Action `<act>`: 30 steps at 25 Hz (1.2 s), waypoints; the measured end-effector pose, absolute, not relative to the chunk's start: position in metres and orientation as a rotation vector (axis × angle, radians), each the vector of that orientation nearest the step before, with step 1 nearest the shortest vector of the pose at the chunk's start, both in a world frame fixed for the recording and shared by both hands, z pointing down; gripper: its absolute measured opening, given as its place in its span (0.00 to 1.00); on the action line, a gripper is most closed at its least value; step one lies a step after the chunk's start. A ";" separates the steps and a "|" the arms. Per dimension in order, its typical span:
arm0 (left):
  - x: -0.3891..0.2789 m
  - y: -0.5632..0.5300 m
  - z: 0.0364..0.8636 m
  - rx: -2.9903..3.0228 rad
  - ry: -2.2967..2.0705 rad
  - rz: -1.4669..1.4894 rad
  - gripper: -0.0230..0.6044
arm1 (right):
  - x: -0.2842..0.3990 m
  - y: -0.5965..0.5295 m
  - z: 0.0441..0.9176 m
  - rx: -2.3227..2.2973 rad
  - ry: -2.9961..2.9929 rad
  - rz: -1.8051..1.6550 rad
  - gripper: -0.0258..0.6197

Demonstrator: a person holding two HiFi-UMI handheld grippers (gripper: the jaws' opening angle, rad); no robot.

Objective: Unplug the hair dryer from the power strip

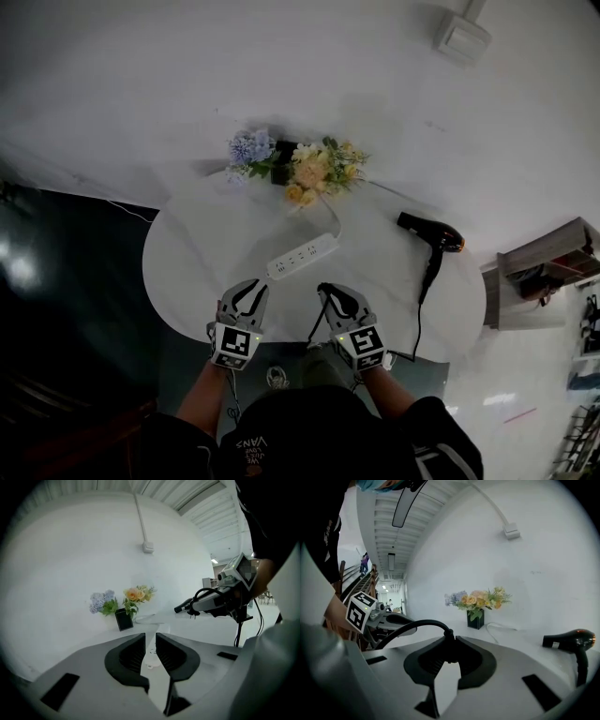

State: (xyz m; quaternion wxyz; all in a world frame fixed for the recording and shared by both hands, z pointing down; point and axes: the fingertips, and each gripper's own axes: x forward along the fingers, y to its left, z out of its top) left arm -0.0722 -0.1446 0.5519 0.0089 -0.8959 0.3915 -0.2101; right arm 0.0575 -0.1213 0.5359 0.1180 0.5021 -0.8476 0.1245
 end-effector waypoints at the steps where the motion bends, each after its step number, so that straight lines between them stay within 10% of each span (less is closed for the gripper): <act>1: -0.074 -0.141 0.548 -2.794 1.235 -0.641 0.16 | 0.058 -0.118 0.534 1.481 -2.480 0.360 0.15; 30: -0.115 -0.011 0.472 -2.780 1.327 -0.387 0.07 | 0.049 -0.014 0.486 1.638 -2.477 0.347 0.15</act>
